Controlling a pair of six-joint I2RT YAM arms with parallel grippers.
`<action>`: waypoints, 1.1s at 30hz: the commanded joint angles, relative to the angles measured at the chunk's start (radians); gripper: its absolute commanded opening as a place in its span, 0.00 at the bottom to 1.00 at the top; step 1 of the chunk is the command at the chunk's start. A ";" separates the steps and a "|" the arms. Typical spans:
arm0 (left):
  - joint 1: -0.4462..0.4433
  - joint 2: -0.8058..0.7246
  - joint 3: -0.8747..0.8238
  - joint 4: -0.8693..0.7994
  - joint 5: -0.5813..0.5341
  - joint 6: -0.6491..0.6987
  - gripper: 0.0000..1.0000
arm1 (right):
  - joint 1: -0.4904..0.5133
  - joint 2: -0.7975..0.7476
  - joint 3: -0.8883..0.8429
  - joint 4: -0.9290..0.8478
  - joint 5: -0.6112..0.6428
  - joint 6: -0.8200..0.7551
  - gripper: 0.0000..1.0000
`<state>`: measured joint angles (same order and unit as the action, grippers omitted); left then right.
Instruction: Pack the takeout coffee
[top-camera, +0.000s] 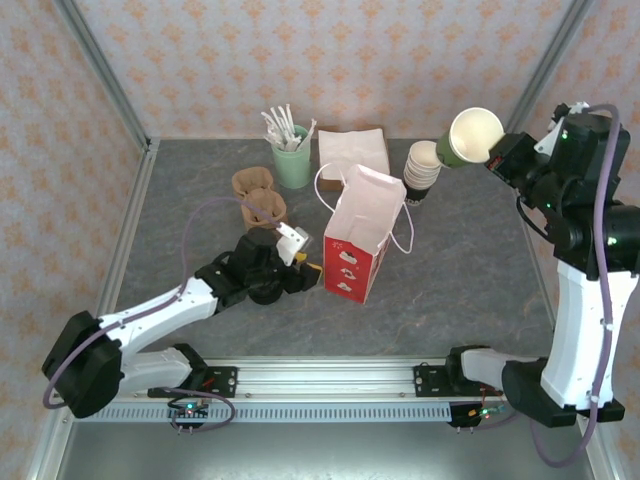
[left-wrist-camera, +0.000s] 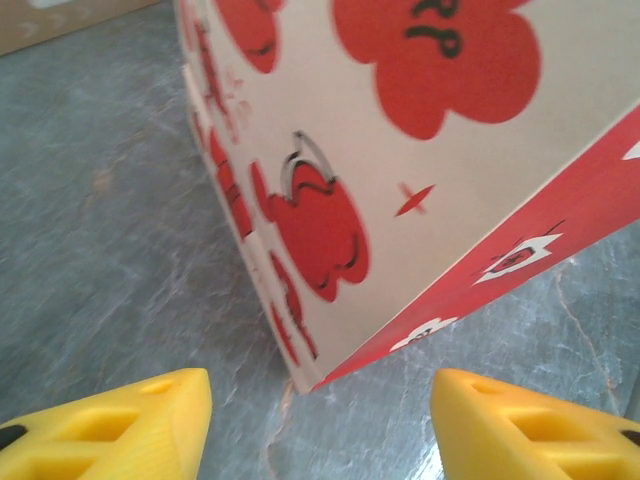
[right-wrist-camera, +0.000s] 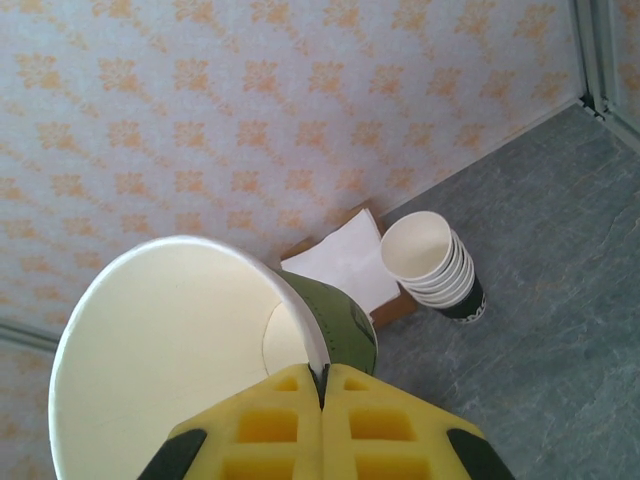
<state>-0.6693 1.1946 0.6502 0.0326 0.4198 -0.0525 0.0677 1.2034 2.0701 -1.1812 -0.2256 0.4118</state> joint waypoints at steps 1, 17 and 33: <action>-0.032 0.065 0.049 0.124 0.054 0.043 0.56 | 0.007 -0.014 0.038 -0.062 -0.053 0.016 0.00; -0.108 0.389 0.199 0.342 0.071 -0.056 0.42 | 0.007 -0.014 0.192 -0.161 -0.087 0.022 0.00; -0.212 0.613 0.428 0.367 0.082 -0.109 0.42 | 0.007 -0.014 0.262 -0.187 -0.163 0.030 0.00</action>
<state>-0.8768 1.8111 1.0477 0.3622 0.4908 -0.1390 0.0677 1.1984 2.2932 -1.3563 -0.3347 0.4267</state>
